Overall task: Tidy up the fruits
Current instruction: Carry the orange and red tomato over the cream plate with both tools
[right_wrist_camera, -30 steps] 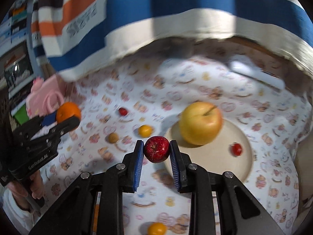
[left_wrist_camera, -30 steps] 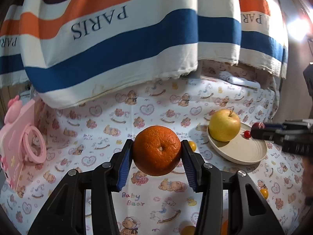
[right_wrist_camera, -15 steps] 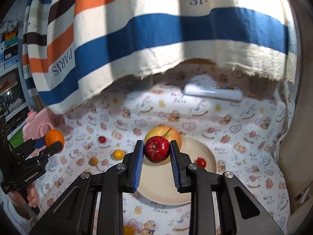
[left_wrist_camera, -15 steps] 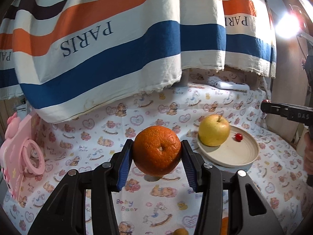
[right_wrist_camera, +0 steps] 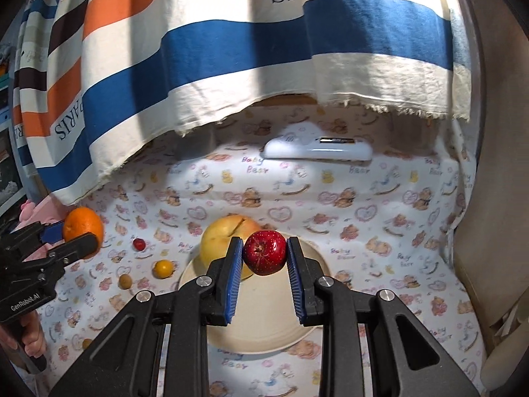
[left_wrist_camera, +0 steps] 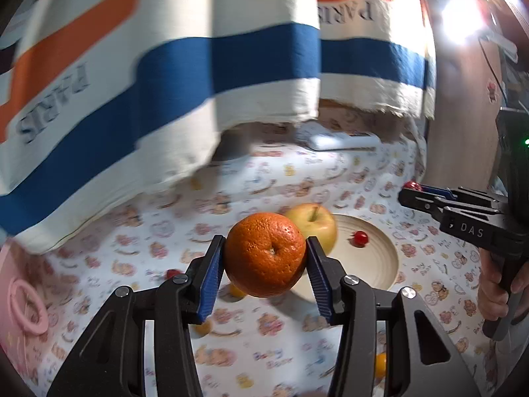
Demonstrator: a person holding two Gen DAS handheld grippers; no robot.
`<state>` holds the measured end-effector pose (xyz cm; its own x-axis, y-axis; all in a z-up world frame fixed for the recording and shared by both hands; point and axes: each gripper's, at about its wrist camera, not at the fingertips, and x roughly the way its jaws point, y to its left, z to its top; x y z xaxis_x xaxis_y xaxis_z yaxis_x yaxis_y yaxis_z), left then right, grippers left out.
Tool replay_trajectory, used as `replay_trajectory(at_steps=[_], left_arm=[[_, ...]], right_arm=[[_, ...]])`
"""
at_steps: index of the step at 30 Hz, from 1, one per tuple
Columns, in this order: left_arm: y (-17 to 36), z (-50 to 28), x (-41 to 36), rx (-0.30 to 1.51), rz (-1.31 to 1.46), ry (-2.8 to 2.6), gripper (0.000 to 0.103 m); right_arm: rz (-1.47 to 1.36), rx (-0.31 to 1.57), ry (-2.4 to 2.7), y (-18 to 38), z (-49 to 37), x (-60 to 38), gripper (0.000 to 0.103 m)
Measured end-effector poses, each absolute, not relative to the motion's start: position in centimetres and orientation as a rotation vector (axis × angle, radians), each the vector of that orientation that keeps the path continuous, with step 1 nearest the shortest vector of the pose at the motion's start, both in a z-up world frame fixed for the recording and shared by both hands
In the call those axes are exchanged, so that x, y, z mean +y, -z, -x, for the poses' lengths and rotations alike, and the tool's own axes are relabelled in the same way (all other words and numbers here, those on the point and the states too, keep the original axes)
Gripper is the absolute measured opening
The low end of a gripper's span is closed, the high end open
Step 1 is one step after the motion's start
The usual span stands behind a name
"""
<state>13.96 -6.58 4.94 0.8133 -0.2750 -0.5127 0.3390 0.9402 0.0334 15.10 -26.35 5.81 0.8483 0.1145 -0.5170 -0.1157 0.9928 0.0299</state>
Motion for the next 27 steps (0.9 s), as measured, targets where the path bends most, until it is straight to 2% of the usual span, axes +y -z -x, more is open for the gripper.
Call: replay_trajectory(at_steps=[11,27], left_arm=[[-1.3,-18.3,-10.8,0.739,-0.111,0.369,0.047],[1.1,-20.6,-12.6,0.804,-0.168,0.307,0.047]], right_arm=[[-0.064,0.633,-0.093,-3.7,-16.8,-28.5,0.028],[-0.041,0.699,-0.066,-1.8,-17.8,-28.3,0.028]])
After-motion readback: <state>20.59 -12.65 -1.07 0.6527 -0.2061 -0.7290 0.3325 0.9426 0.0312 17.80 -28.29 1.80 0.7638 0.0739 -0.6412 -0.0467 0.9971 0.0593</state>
